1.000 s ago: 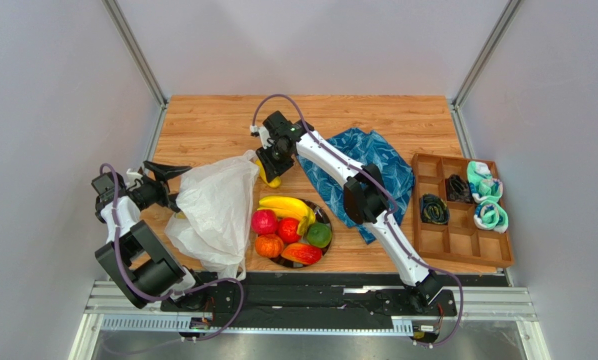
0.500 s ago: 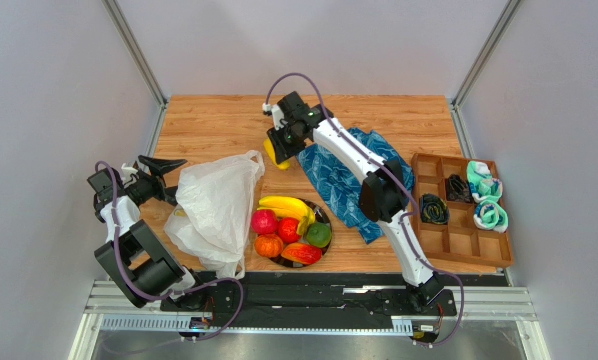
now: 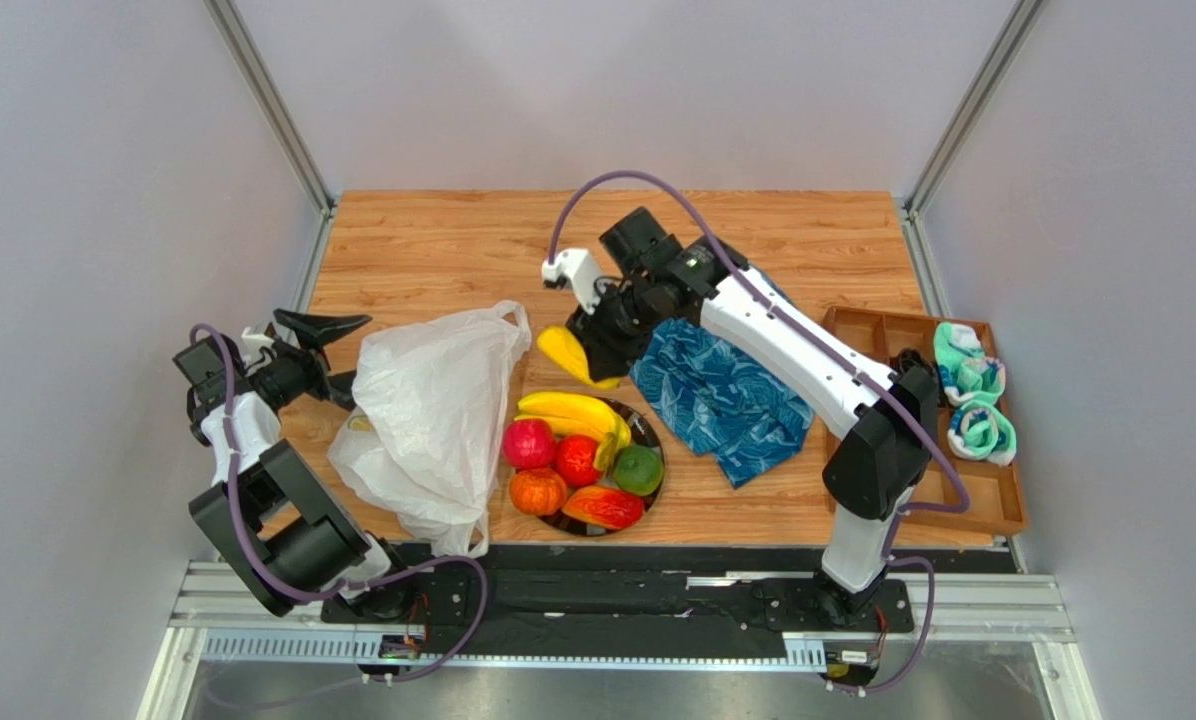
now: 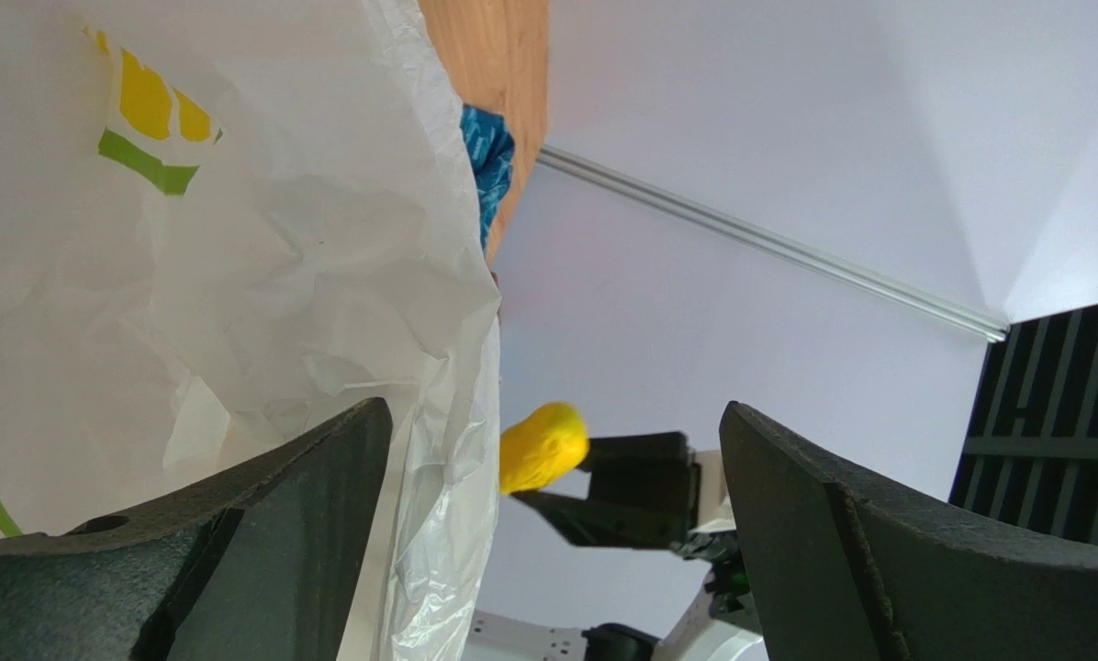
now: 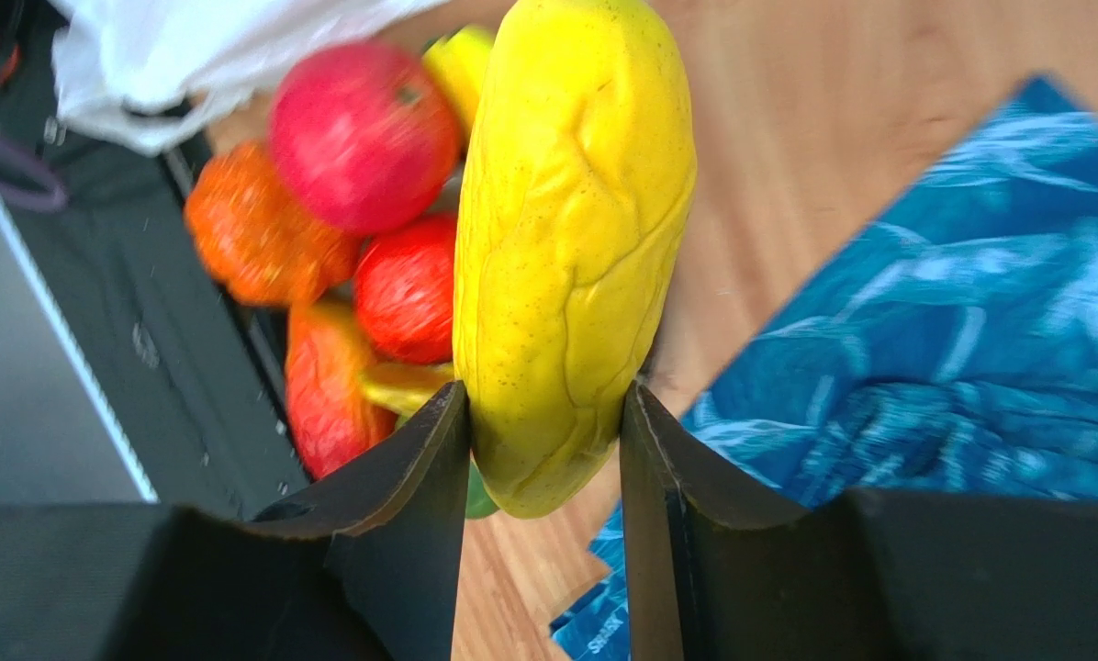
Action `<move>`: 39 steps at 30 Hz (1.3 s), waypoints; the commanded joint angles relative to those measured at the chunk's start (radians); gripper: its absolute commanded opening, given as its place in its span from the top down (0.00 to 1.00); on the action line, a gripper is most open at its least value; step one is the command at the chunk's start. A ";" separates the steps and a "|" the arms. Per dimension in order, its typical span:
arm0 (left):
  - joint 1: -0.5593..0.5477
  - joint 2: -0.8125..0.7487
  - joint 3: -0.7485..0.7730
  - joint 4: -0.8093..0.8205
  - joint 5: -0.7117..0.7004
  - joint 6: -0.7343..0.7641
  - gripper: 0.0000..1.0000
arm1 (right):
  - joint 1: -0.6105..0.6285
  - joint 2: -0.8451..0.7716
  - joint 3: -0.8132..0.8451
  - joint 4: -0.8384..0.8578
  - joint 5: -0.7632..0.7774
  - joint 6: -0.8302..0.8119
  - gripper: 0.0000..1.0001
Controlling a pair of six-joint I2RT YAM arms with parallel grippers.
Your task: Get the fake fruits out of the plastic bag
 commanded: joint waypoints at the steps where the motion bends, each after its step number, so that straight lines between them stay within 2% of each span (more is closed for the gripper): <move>1: 0.012 -0.040 -0.008 0.002 0.024 -0.012 0.02 | 0.065 -0.031 -0.086 0.003 -0.027 -0.107 0.87; 4: 0.012 -0.059 -0.020 0.008 0.028 -0.013 0.03 | 0.097 -0.007 -0.063 -0.001 -0.026 -0.181 0.87; 8: 0.014 -0.086 -0.040 -0.006 0.030 -0.013 0.03 | 0.113 -0.031 -0.154 0.132 -0.041 -0.299 0.87; 10: 0.014 -0.100 -0.048 -0.023 0.031 -0.009 0.02 | 0.111 -0.024 -0.165 0.148 -0.064 -0.307 0.86; 17: 0.019 -0.125 -0.057 -0.055 0.028 0.011 0.01 | 0.116 0.065 -0.130 0.103 -0.079 -0.203 0.82; 21: 0.022 -0.129 -0.057 -0.067 0.031 0.019 0.01 | 0.114 0.076 -0.133 0.102 -0.147 -0.149 0.80; 23: 0.023 -0.128 -0.057 -0.066 0.030 0.017 0.01 | 0.114 0.090 -0.132 0.092 -0.161 -0.104 0.76; 24: 0.022 -0.123 -0.059 -0.058 0.030 0.013 0.01 | 0.114 0.093 -0.141 0.088 -0.164 -0.094 0.73; 25: 0.023 -0.119 -0.060 -0.048 0.031 -0.004 0.01 | 0.114 0.093 -0.145 0.088 -0.164 -0.074 0.57; 26: 0.026 -0.113 -0.059 -0.034 0.035 -0.012 0.01 | 0.114 0.087 -0.147 0.086 -0.161 -0.068 0.49; 27: 0.026 -0.106 -0.057 -0.026 0.036 -0.018 0.01 | 0.108 0.081 -0.144 0.088 -0.156 -0.063 0.10; 28: 0.029 -0.102 -0.056 -0.012 0.041 -0.036 0.01 | 0.104 0.075 -0.139 0.094 -0.156 -0.045 0.03; 29: 0.031 -0.096 -0.052 0.017 0.048 -0.045 0.01 | 0.096 0.059 -0.130 0.098 -0.159 -0.035 0.00; 36: 0.031 -0.008 0.000 0.070 0.053 -0.076 0.01 | -0.010 0.003 -0.014 0.097 -0.159 0.063 0.00; 38: 0.032 0.013 0.081 0.017 0.041 -0.004 0.01 | -0.048 -0.019 -0.007 0.121 -0.098 0.125 0.00; 39: 0.031 0.025 0.124 -0.044 0.024 0.148 0.01 | -0.060 -0.043 -0.015 0.156 0.007 0.153 0.00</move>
